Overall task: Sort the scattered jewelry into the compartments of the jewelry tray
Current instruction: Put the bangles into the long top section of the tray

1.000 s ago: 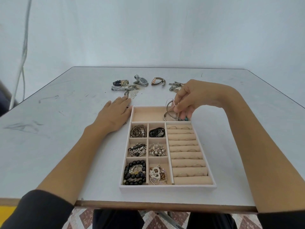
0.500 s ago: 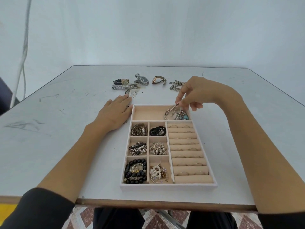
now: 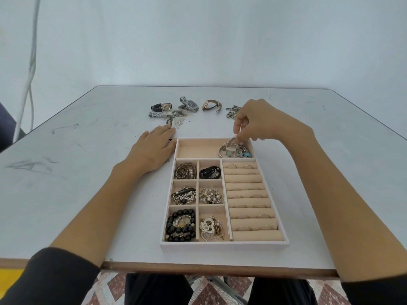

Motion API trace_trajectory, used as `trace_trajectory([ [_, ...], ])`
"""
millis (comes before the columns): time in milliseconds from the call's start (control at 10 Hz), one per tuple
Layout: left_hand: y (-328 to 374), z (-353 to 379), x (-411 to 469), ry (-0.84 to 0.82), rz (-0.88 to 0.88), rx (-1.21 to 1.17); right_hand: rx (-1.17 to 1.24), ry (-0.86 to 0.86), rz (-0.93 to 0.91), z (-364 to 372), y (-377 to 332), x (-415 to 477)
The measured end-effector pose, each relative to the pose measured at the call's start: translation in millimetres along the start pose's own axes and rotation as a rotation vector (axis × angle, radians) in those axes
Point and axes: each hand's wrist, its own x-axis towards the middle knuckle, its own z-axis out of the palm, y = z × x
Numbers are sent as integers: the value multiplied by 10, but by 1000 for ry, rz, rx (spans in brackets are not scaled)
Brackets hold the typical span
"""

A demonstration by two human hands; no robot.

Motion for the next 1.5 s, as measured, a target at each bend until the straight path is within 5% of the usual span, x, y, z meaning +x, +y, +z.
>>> trace_trajectory([
  [1500,2,-7,-2,-14,2,7,-73,-270,-54,-120,-137,-205],
])
